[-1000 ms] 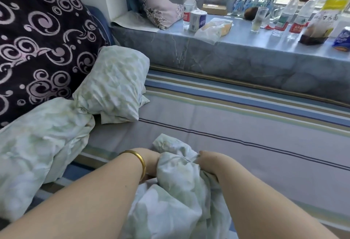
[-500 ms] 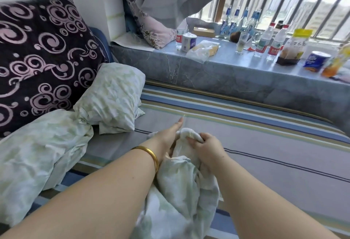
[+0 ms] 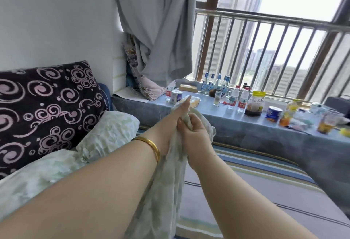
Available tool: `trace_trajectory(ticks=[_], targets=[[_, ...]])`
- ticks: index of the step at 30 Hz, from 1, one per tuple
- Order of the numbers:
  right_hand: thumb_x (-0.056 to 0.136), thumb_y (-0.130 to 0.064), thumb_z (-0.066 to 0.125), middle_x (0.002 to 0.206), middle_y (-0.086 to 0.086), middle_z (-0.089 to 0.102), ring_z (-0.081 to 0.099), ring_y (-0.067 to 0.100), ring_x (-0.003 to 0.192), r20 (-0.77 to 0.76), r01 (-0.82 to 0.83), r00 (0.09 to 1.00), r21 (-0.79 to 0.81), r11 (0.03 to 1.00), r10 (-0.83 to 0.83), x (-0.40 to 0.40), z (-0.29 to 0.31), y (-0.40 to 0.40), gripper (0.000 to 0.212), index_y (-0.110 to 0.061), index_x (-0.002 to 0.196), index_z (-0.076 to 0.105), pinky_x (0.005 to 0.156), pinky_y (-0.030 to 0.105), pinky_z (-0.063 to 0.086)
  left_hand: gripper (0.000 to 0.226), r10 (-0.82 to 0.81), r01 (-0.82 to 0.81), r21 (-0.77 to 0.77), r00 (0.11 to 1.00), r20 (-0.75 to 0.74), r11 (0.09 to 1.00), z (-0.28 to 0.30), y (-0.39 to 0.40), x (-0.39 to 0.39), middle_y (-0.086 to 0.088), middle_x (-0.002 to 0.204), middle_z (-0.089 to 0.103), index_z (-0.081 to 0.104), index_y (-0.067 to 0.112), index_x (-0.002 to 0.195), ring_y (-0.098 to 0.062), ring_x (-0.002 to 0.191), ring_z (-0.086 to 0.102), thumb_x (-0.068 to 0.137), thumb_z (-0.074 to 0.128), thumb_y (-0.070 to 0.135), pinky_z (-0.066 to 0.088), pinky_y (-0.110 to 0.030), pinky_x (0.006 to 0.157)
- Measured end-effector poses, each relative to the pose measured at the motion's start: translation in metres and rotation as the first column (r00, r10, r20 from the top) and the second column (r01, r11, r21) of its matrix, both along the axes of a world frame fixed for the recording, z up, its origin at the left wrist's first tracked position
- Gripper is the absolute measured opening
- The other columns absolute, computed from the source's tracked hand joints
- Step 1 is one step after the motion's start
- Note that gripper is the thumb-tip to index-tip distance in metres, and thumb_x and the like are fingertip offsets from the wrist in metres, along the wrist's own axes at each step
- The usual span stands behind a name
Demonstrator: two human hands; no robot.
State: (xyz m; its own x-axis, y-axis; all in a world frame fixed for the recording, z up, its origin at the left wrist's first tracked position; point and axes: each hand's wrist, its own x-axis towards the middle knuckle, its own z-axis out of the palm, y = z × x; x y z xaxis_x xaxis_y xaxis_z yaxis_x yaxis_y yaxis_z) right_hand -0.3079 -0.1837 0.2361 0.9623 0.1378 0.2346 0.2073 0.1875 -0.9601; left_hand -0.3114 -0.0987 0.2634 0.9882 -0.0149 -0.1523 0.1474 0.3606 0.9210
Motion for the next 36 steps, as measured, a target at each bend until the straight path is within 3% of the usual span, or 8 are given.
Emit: trace_trajectory(ticks=[8, 12, 19, 22, 24, 29, 32, 36], targets=[[0.097, -0.007, 0.054, 0.078, 0.006, 0.067, 0.064, 0.019, 0.08, 0.21, -0.039, 0.977, 0.059, 0.998, 0.025, -0.066, 0.051, 0.01, 0.031, -0.025, 0.075, 0.066, 0.083, 0.038, 0.054, 0.062, 0.183, -0.194, 0.035, 0.964, 0.194, 0.98, 0.053, -0.012, -0.064, 0.004, 0.045, 0.038, 0.035, 0.017, 0.047, -0.012, 0.059, 0.05, 0.086, 0.068, 0.052, 0.046, -0.021, 0.077], [0.095, -0.011, 0.059, 0.095, 0.003, 0.071, 0.07, 0.016, 0.082, 0.327, 0.018, 0.945, -0.059, 0.998, 0.002, -0.087, 0.079, -0.002, 0.038, -0.037, 0.071, 0.071, 0.073, 0.028, 0.056, 0.035, 0.28, -0.346, 0.121, 0.884, 0.376, 0.93, 0.082, -0.011, -0.085, -0.005, 0.071, 0.059, 0.065, 0.008, 0.088, -0.018, 0.08, 0.063, 0.094, 0.061, 0.042, 0.048, -0.028, 0.087], [0.065, -0.061, 0.079, 0.125, -0.02, 0.038, 0.042, -0.009, 0.114, 0.644, 0.437, 0.752, -0.328, 0.837, -0.141, -0.101, 0.114, -0.058, 0.048, -0.062, 0.107, 0.055, 0.099, 0.021, 0.037, 0.038, 0.324, -0.42, 0.107, 0.817, 0.477, 0.901, 0.111, 0.001, -0.102, -0.017, 0.099, 0.072, 0.07, 0.015, 0.106, -0.036, 0.092, 0.07, 0.095, 0.058, 0.049, 0.056, -0.055, 0.091], [0.043, -0.068, 0.082, 0.152, -0.011, 0.025, 0.027, 0.016, 0.141, 0.378, 0.359, 0.895, -0.295, 0.886, -0.237, -0.102, 0.116, -0.09, 0.114, -0.053, 0.142, 0.027, 0.112, 0.041, 0.029, 0.04, 0.276, -0.323, 0.007, 0.822, 0.497, 0.947, 0.122, 0.004, -0.108, -0.021, 0.104, 0.074, 0.072, 0.017, 0.103, -0.04, 0.099, 0.071, 0.089, 0.062, 0.053, 0.055, -0.057, 0.092], [0.039, -0.053, 0.092, 0.16, 0.004, 0.026, 0.033, 0.029, 0.142, 0.088, -0.009, 0.996, -0.192, 0.981, 0.027, -0.104, 0.11, -0.103, 0.133, -0.053, 0.148, 0.016, 0.114, 0.052, 0.03, 0.052, 0.189, -0.234, 0.022, 0.835, 0.517, 0.972, 0.129, 0.003, -0.108, -0.018, 0.107, 0.074, 0.071, 0.016, 0.111, -0.038, 0.101, 0.07, 0.082, 0.065, 0.059, 0.054, -0.054, 0.094], [0.061, -0.02, 0.093, 0.117, 0.014, 0.07, 0.068, 0.029, 0.107, -0.061, -0.626, 0.773, 0.081, 0.775, 0.631, -0.109, 0.091, -0.112, 0.073, -0.008, 0.126, 0.063, 0.096, 0.046, 0.054, 0.055, 0.014, -0.11, 0.155, 0.856, 0.516, 0.982, 0.133, -0.004, -0.107, -0.011, 0.089, 0.078, 0.079, 0.017, 0.082, -0.028, 0.087, 0.075, 0.08, 0.062, 0.069, 0.061, -0.039, 0.073], [0.075, -0.011, 0.08, 0.116, 0.016, 0.071, 0.069, 0.031, 0.107, -0.056, -0.516, 0.857, -0.092, 0.852, 0.513, -0.109, 0.097, -0.108, 0.04, -0.005, 0.114, 0.071, 0.093, 0.044, 0.056, 0.073, -0.057, -0.122, 0.359, 0.891, 0.45, 0.925, 0.118, 0.0, -0.106, -0.007, 0.084, 0.078, 0.079, 0.021, 0.085, -0.023, 0.081, 0.076, 0.07, 0.05, 0.086, 0.061, -0.032, 0.064], [0.075, -0.018, 0.078, 0.116, 0.02, 0.071, 0.068, 0.034, 0.104, -0.068, -0.296, 0.955, -0.259, 0.92, 0.288, -0.103, 0.104, -0.105, 0.043, -0.001, 0.114, 0.071, 0.095, 0.048, 0.055, 0.09, -0.434, 0.228, 0.501, 0.833, 0.343, 0.835, 0.075, 0.019, -0.105, -0.025, 0.124, 0.065, 0.066, 0.018, 0.125, -0.041, 0.116, 0.062, 0.061, 0.059, 0.081, 0.049, -0.05, 0.101]])
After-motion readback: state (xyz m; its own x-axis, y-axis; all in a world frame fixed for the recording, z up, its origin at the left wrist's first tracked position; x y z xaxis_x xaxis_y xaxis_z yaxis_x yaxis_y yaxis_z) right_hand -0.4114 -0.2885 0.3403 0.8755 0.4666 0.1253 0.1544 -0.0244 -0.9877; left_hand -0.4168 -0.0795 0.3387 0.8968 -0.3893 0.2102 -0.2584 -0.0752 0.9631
